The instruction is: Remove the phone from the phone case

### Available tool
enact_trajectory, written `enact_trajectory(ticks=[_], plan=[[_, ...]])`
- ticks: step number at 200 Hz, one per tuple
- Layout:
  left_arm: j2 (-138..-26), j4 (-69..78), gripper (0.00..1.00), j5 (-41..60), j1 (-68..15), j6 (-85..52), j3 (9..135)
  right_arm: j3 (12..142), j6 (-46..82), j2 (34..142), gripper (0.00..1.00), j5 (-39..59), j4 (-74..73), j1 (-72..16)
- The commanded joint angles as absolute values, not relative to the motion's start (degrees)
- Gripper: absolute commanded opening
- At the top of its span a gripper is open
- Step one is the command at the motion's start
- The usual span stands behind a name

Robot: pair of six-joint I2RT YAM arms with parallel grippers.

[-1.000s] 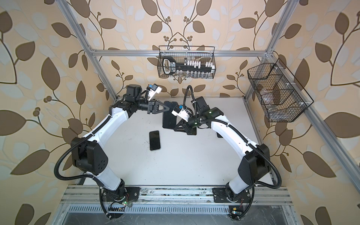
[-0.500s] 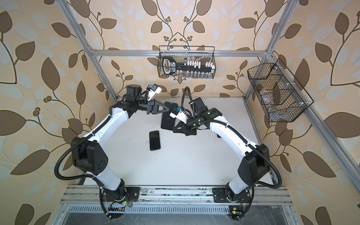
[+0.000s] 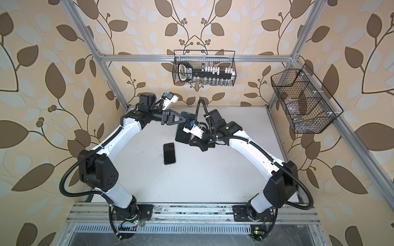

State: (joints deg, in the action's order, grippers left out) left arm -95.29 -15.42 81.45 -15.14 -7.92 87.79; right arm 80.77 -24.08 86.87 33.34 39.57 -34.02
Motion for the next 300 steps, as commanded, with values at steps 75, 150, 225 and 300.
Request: enact_trajectory(ticks=[75,150,225,300], plan=[[-88.9,7.3,0.0,58.6,-16.1,-37.9,83.6,63.4,-7.0,71.5,0.19,41.8,15.0,-26.6],[-77.0,26.1,0.0,36.0,-15.3,-65.9,65.4,48.9,24.0,59.7,0.54,41.3,-8.3,-24.5],[-74.9,54.7,0.0,31.3,-15.6,-89.8,49.1,40.4,43.9,60.1,0.63,39.2,-26.4,-24.4],[-77.4,63.9,0.0,29.1,-18.1,-94.0,45.6,40.5,50.4,66.3,0.62,33.2,-35.2,-27.9]])
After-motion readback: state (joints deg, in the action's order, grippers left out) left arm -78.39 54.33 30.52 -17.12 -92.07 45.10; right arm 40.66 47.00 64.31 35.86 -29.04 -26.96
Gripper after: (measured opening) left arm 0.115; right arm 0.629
